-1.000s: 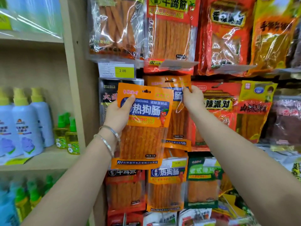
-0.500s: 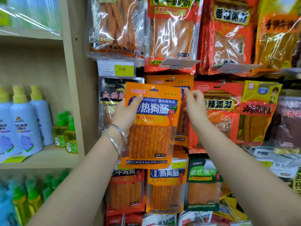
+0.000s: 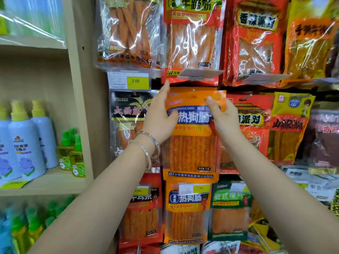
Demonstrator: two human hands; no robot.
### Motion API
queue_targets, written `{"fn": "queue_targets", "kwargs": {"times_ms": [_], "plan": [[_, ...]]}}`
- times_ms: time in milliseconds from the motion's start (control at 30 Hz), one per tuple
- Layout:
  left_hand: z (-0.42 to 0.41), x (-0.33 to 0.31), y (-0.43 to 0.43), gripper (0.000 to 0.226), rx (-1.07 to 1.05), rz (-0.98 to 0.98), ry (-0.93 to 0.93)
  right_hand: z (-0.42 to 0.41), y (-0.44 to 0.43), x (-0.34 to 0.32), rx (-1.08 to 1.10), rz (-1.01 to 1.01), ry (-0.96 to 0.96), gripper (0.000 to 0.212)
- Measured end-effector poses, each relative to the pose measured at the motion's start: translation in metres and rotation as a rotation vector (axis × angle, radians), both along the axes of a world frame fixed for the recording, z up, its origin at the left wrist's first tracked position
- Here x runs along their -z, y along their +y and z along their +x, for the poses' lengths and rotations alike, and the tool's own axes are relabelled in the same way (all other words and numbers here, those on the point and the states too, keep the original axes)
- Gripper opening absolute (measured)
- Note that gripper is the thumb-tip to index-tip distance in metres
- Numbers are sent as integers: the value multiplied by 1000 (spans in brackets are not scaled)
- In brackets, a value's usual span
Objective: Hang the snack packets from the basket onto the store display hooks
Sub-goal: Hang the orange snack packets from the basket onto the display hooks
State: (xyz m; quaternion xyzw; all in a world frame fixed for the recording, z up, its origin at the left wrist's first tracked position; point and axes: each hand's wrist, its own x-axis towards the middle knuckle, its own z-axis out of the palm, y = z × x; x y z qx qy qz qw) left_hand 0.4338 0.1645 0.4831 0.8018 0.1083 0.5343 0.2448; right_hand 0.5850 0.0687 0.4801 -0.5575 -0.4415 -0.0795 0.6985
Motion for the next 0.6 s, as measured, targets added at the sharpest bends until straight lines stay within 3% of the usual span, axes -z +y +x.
{"fn": "queue_targets", "kwargs": {"times_ms": [133,500,600], "plan": [[5,-17,-7,69,-29,128,10,6,4,-17,50,-6,-48,21],[7,-14,-3,67,18,95,-53,29,22,-18,143,-53,31,26],[13,4,-1,75,-5,87,-27,31,22,-8,208,-29,-24,17]]}}
